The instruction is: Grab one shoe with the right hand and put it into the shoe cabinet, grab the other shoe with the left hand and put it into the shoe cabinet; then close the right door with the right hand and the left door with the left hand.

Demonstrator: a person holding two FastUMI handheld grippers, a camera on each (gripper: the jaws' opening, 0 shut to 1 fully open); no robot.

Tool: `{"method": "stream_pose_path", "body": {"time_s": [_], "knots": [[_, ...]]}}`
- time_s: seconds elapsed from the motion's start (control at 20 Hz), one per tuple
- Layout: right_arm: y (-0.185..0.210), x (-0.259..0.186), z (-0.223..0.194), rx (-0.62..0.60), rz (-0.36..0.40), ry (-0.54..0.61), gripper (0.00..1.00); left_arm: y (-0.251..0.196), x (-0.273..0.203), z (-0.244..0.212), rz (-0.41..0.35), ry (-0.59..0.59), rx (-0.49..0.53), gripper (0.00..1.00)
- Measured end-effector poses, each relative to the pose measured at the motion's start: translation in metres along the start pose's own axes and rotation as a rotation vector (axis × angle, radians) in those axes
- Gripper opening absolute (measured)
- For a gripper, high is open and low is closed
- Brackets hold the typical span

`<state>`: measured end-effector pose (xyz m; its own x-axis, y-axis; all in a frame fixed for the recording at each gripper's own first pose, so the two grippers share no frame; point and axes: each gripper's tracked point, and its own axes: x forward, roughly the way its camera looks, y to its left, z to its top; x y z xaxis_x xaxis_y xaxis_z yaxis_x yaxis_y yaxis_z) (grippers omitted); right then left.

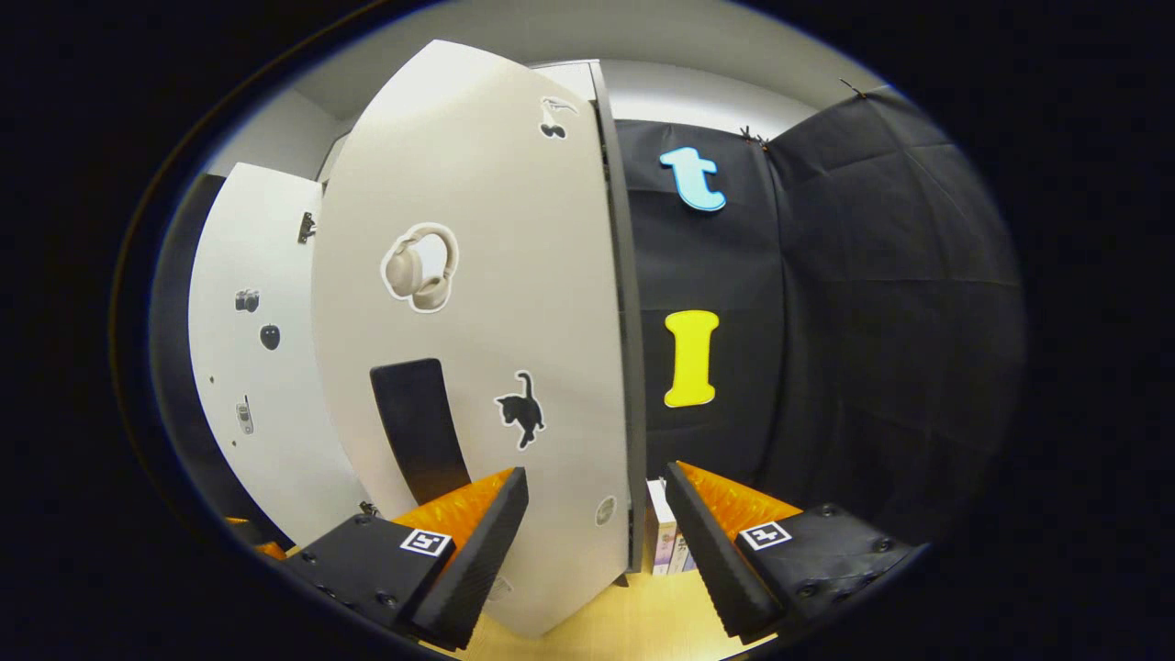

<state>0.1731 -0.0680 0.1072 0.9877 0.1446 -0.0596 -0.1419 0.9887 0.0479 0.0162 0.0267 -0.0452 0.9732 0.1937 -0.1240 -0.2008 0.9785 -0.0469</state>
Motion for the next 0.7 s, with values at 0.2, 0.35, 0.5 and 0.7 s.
{"method": "stream_pose_path", "body": {"time_s": [0.2, 0.35, 0.5, 0.7], "knots": [[0.054, 0.022, 0.008, -0.015, 0.088, -0.027, 0.98, 0.034, -0.011, -0.004, 0.067, 0.01, -0.015, 0.96], [0.069, 0.025, 0.009, -0.046, 0.063, -0.051, 0.98, 0.054, -0.018, -0.012, 0.101, 0.027, -0.05, 0.96], [0.074, 0.02, 0.004, -0.021, 0.076, -0.051, 0.96, 0.079, -0.027, -0.015, 0.138, 0.035, -0.063, 0.96], [0.068, 0.005, -0.022, 0.02, 0.057, -0.006, 0.98, 0.111, -0.027, -0.017, 0.171, 0.033, -0.055, 0.96]]}}
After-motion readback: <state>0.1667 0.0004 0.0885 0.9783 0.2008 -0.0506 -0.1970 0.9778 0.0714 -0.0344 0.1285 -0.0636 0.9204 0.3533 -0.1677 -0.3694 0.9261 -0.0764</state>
